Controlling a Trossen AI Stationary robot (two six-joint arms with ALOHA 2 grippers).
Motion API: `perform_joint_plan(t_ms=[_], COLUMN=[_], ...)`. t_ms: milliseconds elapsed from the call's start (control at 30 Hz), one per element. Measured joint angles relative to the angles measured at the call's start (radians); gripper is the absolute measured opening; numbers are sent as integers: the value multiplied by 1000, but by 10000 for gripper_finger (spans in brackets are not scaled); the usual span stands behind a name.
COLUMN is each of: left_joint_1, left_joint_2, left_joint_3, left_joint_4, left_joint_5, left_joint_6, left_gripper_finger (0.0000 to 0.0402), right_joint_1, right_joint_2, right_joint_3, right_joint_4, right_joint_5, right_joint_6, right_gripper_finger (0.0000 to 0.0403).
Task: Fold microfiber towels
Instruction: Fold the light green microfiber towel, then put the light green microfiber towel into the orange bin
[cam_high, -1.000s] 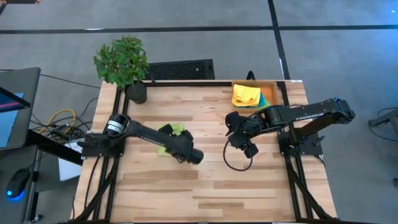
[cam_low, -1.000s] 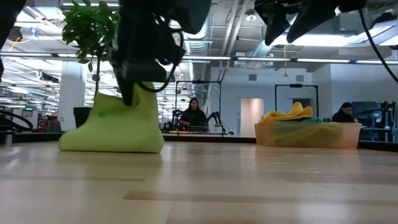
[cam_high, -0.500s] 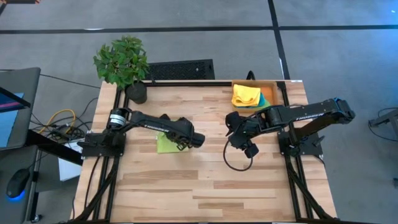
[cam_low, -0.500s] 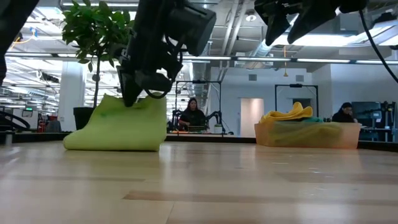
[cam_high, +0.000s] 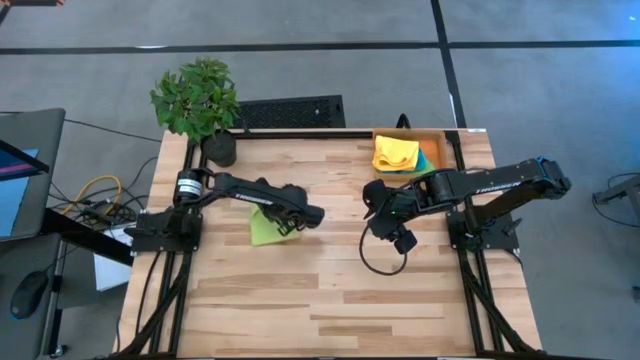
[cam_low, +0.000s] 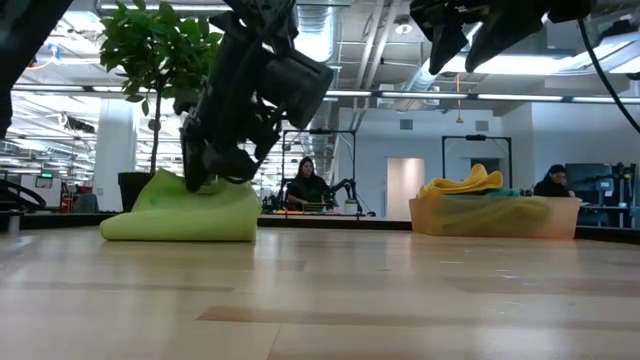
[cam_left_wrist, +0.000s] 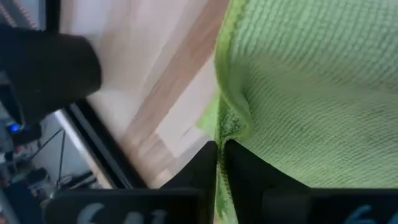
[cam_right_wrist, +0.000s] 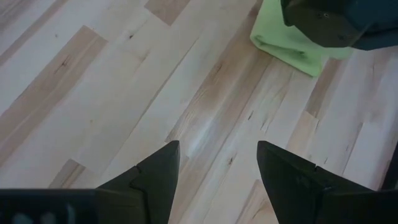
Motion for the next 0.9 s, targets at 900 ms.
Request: perform_joint_plan(t_ms=[900], left_joint_1=[-291], left_joint_2=[0], left_joint_3=[51], left_joint_4=[181], left_joint_5=[102], left_joint_6=[-30], left_gripper_finger=[138], right_joint_1=[0], right_joint_2=[0], right_joint_3=[0], right_joint_4=[-16], right_joint_5=[0], right_joint_6=[-2], right_gripper_finger=[240])
